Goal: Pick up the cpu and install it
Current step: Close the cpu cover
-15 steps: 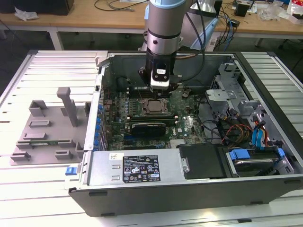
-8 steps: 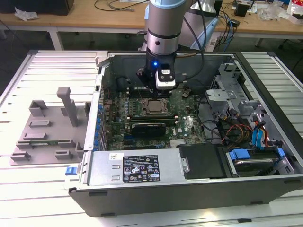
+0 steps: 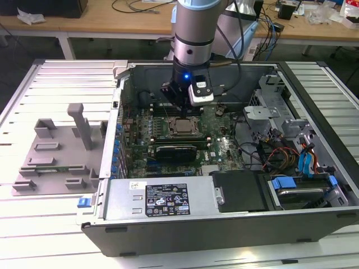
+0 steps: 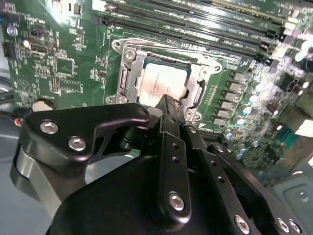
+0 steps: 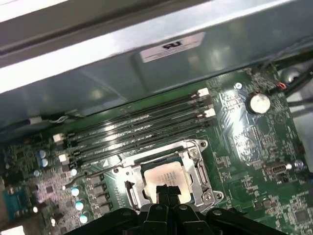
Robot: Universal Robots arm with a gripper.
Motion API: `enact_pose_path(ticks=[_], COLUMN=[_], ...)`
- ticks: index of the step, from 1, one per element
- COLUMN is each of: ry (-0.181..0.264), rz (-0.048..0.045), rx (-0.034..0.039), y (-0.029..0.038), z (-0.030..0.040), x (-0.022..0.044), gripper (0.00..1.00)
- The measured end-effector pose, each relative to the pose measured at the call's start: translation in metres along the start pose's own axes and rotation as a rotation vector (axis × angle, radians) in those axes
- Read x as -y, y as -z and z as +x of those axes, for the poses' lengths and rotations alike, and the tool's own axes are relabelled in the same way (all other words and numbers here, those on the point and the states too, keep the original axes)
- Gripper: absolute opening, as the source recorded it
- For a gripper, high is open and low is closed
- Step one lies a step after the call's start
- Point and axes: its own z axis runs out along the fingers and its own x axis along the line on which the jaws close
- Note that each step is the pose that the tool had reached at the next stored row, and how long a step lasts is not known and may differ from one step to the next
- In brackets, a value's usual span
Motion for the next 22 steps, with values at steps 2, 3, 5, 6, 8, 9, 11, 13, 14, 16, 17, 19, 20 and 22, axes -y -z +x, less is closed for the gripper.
enact_pose_path(ticks=[2, 3, 5, 6, 8, 9, 11, 13, 14, 16, 17, 19, 20, 22], ry=[0.063, 0.082, 0.123, 0.134, 0.186, 0.219, 0.24, 0.24, 0.24, 0.25, 0.258, 0.26, 0.26, 0.261], rz=[0.0017, 0.0021, 0.0033, 0.0035, 0.0049, 0.0058, 0.0064, 0.0064, 0.0064, 0.0067, 0.0069, 0.007, 0.0069, 0.0061], rx=[-0.0017, -0.0022, -0.0033, -0.0036, -0.005, -0.0058, -0.0064, -0.0064, -0.0064, -0.0066, -0.0068, -0.007, -0.0069, -0.0031], y=[-0.0001, -0.0001, -0.0001, -0.0001, -0.0002, -0.0002, -0.0002, -0.0002, -0.0002, -0.0014, -0.0017, -0.0018, -0.0018, -0.0024], z=[0.0001, 0.0001, 0.0002, 0.0002, 0.0003, 0.0003, 0.0003, 0.0003, 0.0003, 0.0001, 0.0001, 0.0001, 0.0001, 0.0], x=[0.0, 0.0, 0.0001, 0.0, 0.0001, 0.0001, 0.0001, 0.0001, 0.0001, 0.0007, 0.0008, 0.0009, 0.0009, 0.0009], gripper=[0.11, 0.11, 0.11, 0.11, 0.11, 0.11, 0.11, 0.11, 0.11, 0.11, 0.11, 0.11, 0.11, 0.11])
